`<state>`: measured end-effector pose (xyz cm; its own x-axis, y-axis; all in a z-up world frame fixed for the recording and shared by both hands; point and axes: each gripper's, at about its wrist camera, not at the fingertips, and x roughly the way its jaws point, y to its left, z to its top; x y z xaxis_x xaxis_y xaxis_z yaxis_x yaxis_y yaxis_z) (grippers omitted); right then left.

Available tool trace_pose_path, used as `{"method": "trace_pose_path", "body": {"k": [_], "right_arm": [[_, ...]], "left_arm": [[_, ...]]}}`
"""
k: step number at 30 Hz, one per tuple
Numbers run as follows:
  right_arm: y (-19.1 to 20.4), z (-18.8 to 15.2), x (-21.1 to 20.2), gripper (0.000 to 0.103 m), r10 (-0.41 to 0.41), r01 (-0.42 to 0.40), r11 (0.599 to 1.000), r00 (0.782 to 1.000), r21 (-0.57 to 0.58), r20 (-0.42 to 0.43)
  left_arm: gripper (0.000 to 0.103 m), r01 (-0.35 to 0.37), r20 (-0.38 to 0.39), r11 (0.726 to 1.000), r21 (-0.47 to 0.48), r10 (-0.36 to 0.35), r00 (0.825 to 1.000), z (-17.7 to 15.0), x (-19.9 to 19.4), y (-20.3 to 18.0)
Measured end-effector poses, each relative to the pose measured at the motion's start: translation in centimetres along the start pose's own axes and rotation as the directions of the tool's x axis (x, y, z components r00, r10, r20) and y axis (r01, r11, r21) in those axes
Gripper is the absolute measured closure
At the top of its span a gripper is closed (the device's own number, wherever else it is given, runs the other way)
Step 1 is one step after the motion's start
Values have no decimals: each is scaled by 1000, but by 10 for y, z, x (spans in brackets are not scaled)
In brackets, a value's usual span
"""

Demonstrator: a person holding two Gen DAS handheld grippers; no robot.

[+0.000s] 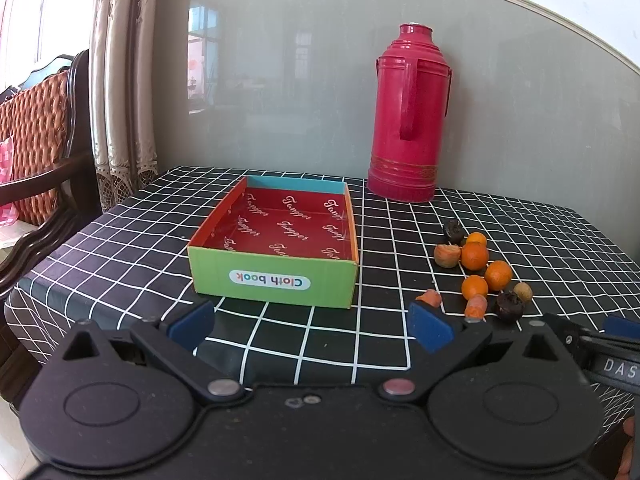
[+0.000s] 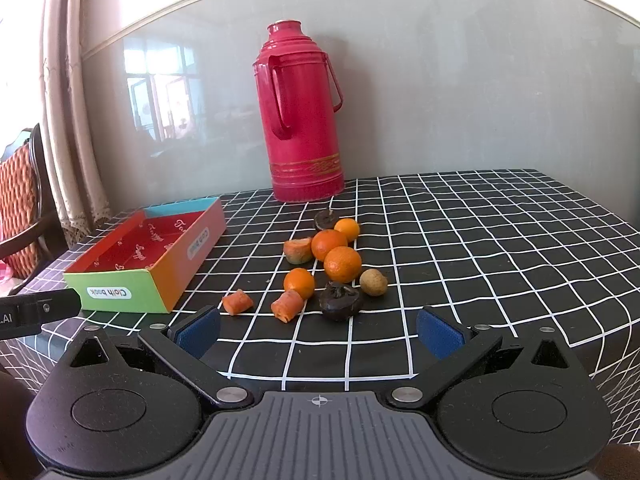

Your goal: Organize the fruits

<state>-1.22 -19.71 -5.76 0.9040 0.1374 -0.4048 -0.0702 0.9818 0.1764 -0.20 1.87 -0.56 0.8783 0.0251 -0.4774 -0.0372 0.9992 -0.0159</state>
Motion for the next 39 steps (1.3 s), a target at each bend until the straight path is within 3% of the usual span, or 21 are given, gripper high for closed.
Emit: {"method": "trace_pose_path", "body": {"k": [14,22,31,39], "right_arm": [[-4,1,-2,0,-5,5,1000,1000,22,10],[-18,4,-11,0,-26,21,995,998,101,49],[-47,6,-26,0,-87,66,977,992,203,95],[-65,5,-34,0,-142,112,961,984,254,105]], "left_arm": [[6,18,10,999,29,-18,1000,2,0,-5],[6,67,29,990,122,-71,997,5,4,-19],[9,152,41,941,301,-173,984,0,18,-50],[13,211,-12,896,390,-225,974,-5,56,-79]]}}
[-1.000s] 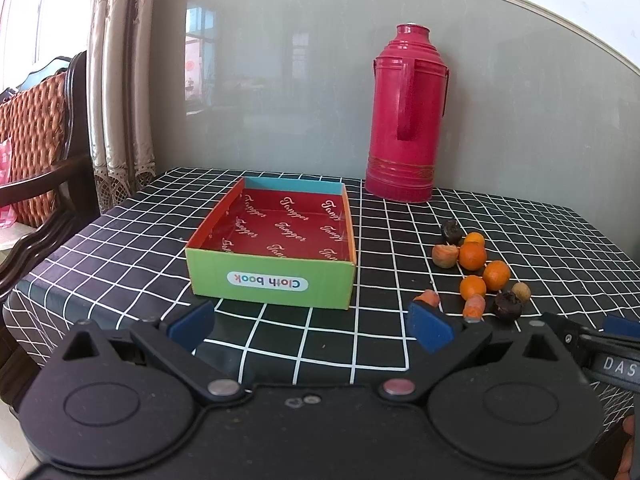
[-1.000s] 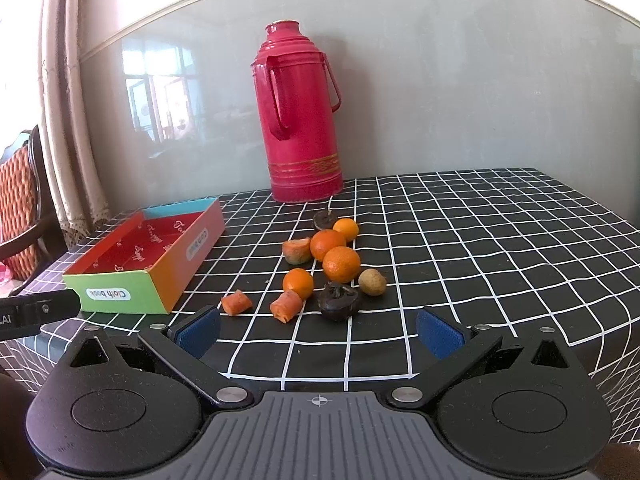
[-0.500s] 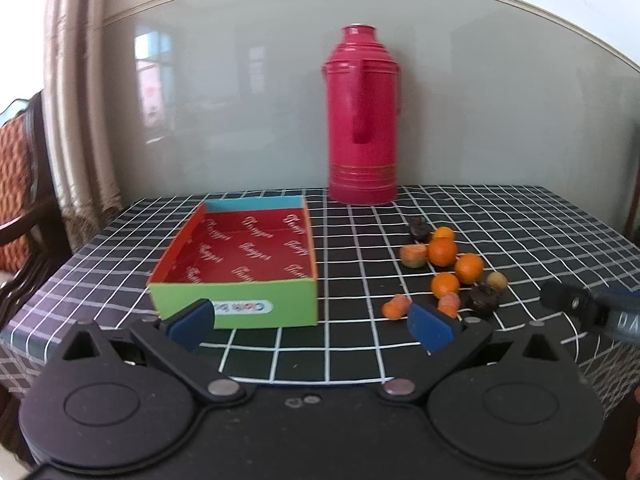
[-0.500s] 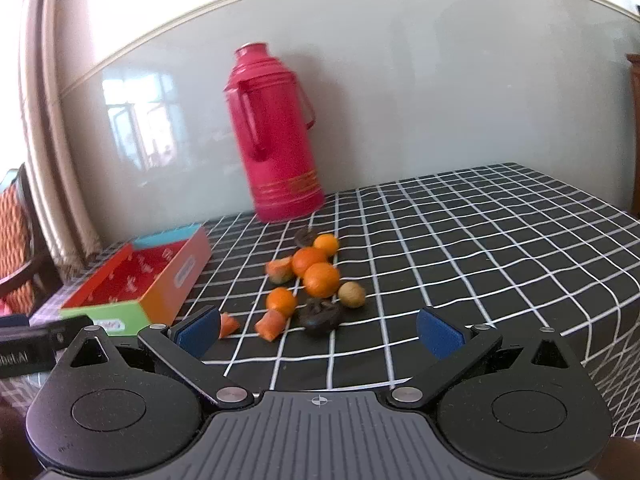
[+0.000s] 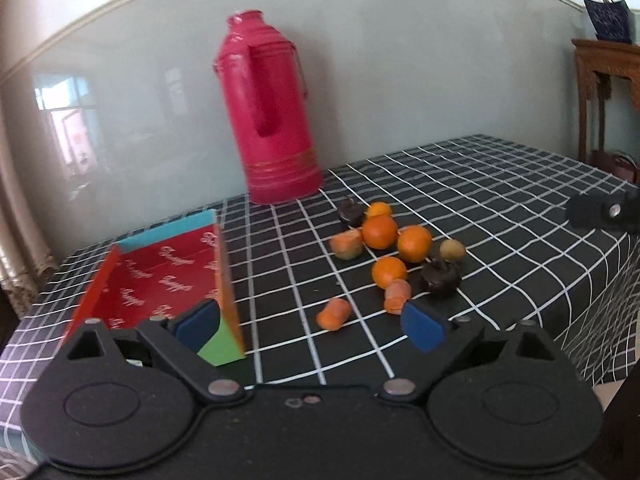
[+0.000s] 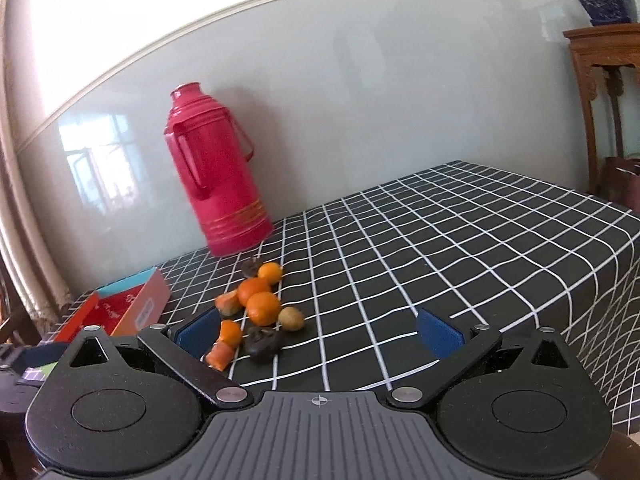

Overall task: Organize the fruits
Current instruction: 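Reach the left gripper to an orange carrot piece and grasp it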

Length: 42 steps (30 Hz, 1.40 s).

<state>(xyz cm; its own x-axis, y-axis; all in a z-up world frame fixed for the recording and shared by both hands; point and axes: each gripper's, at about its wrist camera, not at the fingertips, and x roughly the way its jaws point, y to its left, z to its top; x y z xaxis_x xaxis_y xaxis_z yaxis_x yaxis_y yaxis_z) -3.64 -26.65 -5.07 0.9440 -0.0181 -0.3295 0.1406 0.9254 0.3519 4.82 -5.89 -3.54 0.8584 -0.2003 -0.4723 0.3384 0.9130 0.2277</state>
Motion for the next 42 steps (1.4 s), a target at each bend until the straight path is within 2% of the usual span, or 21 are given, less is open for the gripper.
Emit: {"method": "trace_pose_path", "body": {"k": [5,11,16,18,21,26,29,31,34,40,42], "right_arm": [[-5,1,2,0,-17,17,1000,1000,10,-7],[-5,2,6,0,-28,28,999,1000,16,-8],[3,7,17,0,-62,61,998,998,-25,-26],[6,11,23,0,-78,77,996,997,-43,-26],[10,16,31,0,-77,76,996,997,-43,-29],[19,24,45,0,-66,65,997,998,-49,-13],[22,18,52,0,-84,84,993,996,-81,5],[23,10,55,0,-102,103,989,995,-103,23],[20,4,61,0,-100,99,989,995,-107,2],[17,1,69,0,-101,98,991,995,-95,-27],[16,0,72,0,-100,96,991,994,-90,-38]], "left_arm": [[24,48,-39,999,9,-47,998,1,28,0],[31,78,-66,997,9,-77,995,-2,55,4],[37,104,-93,994,-10,-105,990,-6,70,7],[46,114,-106,993,-18,-115,988,-8,76,9],[55,133,-123,990,-46,-138,983,-10,83,13],[59,143,-112,988,-51,-147,983,-10,89,13],[72,174,-105,982,-76,-181,978,-11,89,15],[75,183,-101,979,-92,-192,976,-11,91,16],[86,183,-94,977,-111,-194,977,-13,91,17],[87,172,-78,977,-123,-183,980,-13,86,20],[87,150,-51,980,-128,-158,986,-11,82,23]]}}
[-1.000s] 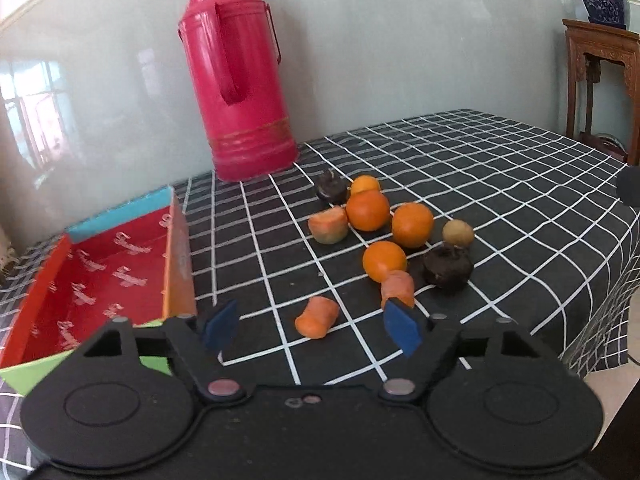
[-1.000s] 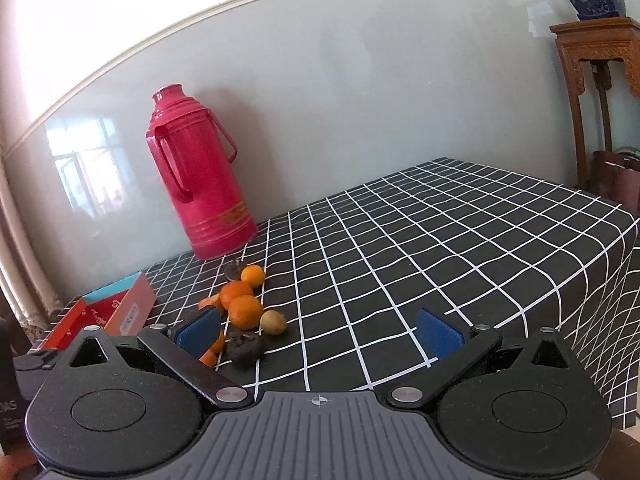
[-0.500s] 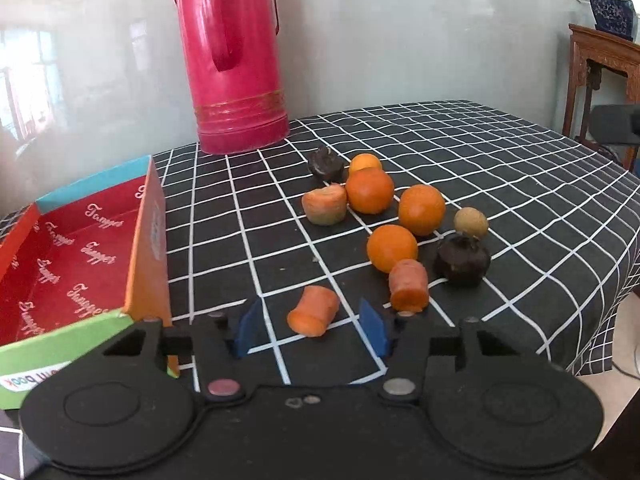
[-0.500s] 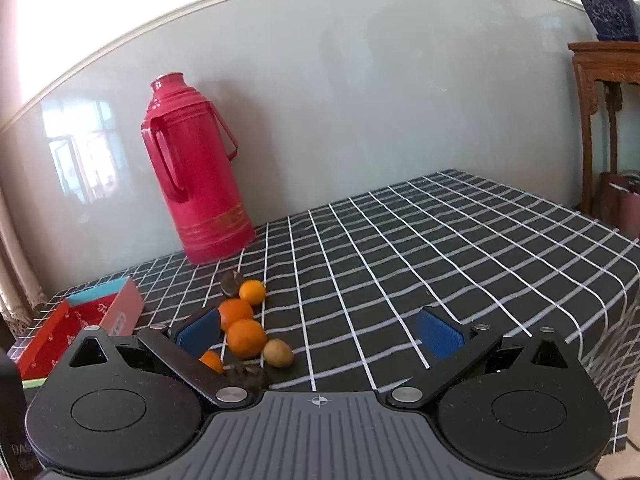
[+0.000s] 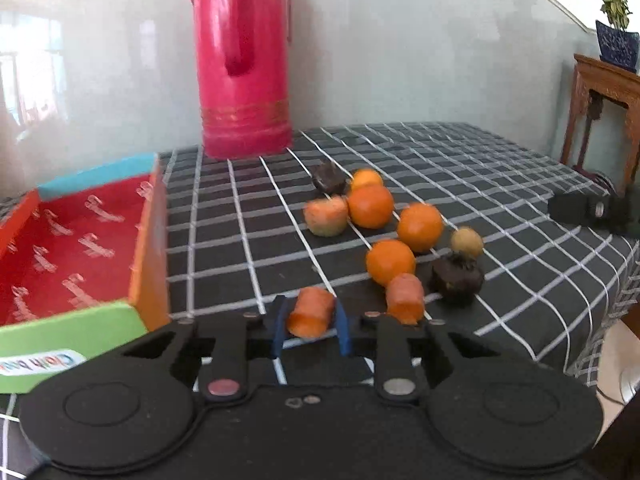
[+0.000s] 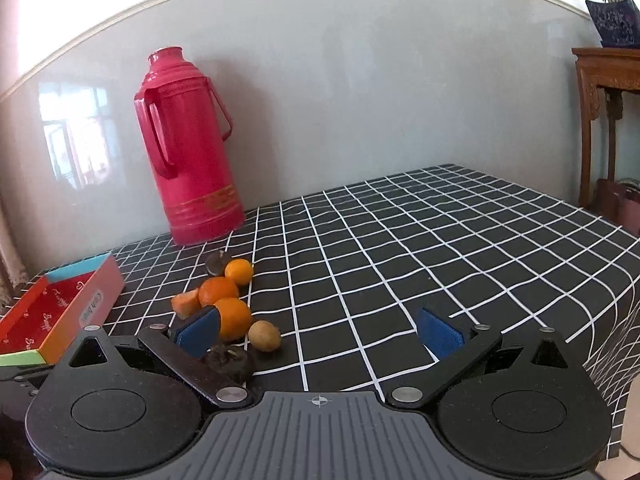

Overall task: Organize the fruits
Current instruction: 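Carry the carrot piece into the box and open the left gripper while the right gripper grasps another carrot piece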

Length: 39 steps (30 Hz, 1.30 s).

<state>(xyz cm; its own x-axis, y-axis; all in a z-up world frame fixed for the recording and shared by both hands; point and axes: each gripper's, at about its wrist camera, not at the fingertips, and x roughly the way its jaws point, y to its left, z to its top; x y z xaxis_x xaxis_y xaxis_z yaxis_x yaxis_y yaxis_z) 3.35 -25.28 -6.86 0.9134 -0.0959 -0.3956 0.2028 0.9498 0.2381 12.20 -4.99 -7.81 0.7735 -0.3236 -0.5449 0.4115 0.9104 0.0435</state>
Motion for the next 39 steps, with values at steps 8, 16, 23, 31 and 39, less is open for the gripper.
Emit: {"method": "trace_pose_path", "body": {"k": [8,16,23,31,39], "right_arm": [[9,-6,6,0,-4,2,999,1000,-41,-29],[25,-14,9,0,21,-24,995,999,-101,-28],[52,-20,8,0,84,-85,979,996,-188,-12],[81,-27,12,8,179,-179,958,984,-225,-22],[102,-34,35,47,203,-224,952,972,-210,-113]], "left_arm": [[87,-186,161,968,-166,212,964,18,-36,44],[87,-350,-7,866,-358,373,928,10,-33,113],[76,-397,-34,837,-377,416,909,2,-41,125],[24,-435,27,809,-396,484,875,0,-66,121],[6,-472,51,769,-430,543,838,-2,-84,132]]}}
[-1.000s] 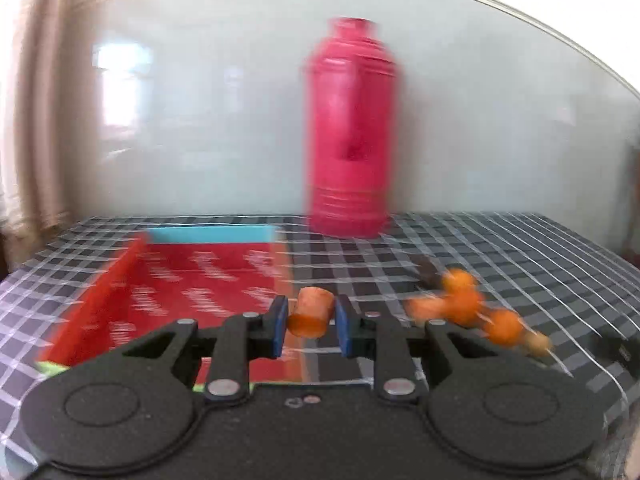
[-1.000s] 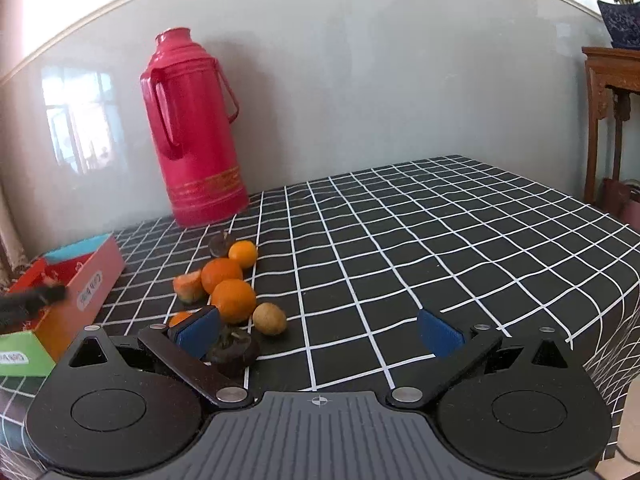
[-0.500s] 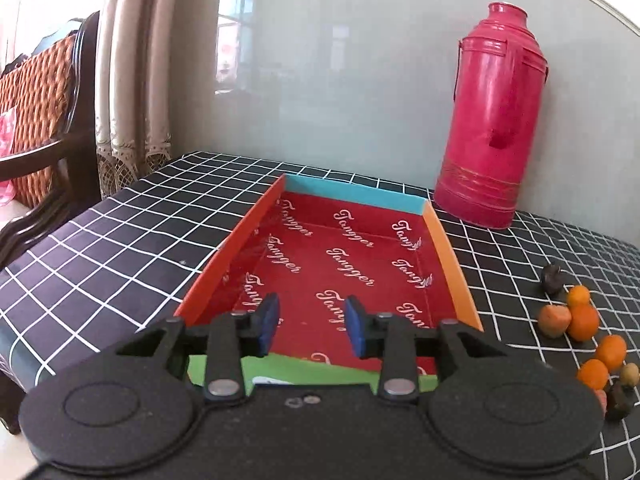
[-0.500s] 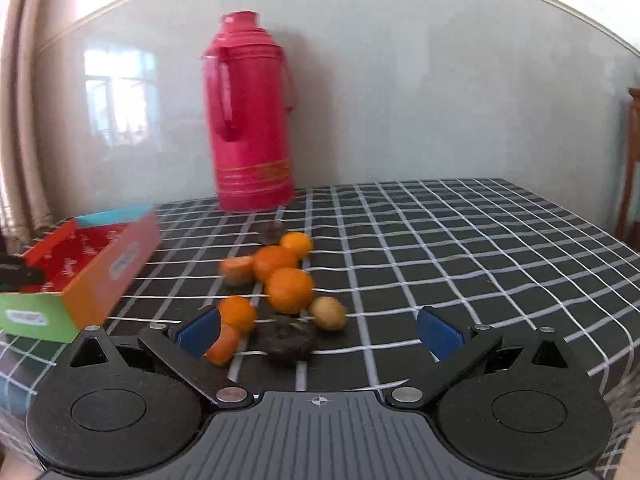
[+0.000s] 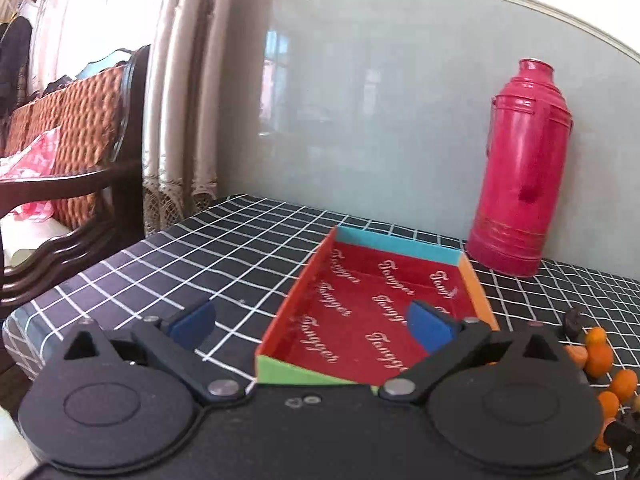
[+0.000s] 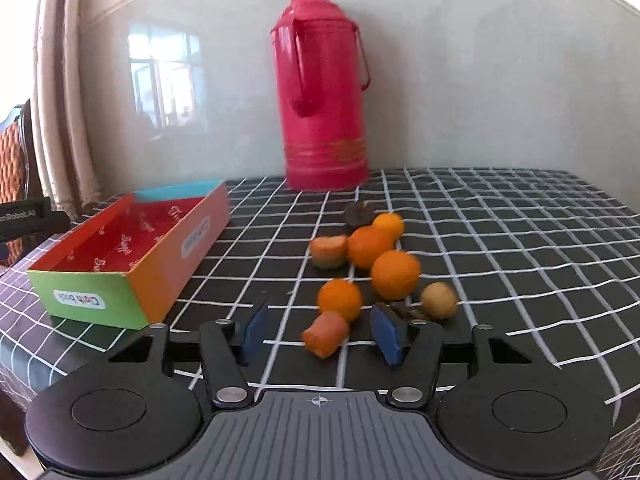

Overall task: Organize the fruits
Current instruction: 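Carry the carrot piece into the box and open the left gripper while the right gripper grasps another carrot piece, then carry the carrot piece into the box and open the right gripper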

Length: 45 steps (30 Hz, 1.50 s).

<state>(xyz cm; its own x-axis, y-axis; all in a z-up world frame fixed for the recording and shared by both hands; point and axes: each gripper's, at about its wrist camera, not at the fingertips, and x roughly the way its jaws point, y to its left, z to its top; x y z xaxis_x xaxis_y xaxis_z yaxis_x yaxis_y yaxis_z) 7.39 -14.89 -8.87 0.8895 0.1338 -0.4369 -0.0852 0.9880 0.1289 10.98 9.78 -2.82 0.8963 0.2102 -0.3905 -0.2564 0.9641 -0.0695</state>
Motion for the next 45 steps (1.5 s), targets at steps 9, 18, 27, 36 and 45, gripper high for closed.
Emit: {"method": "trace_pose_path", "body": {"k": [9,18,27,36,45], "right_arm": [[-2,-5,26,66,-83,85,996,994,24,-77],[7,-3,17,74,-2,2,1000,1000,10,-12],[71,26,12,74,284,-273,954,955,-121,89],[125,26,54,74,358,-351,915,934,-198,-5],[115,30,56,40,378,-376,920,926,-110,2]], "left_arm": [[6,-24,-13,998,-51,24,1000,3,0,21],[6,-45,-45,987,-152,39,998,6,4,45],[6,-98,-47,975,-199,91,995,5,2,67],[6,-134,-41,971,-200,129,991,5,0,81],[6,-133,-48,976,-176,126,991,4,1,77]]}}
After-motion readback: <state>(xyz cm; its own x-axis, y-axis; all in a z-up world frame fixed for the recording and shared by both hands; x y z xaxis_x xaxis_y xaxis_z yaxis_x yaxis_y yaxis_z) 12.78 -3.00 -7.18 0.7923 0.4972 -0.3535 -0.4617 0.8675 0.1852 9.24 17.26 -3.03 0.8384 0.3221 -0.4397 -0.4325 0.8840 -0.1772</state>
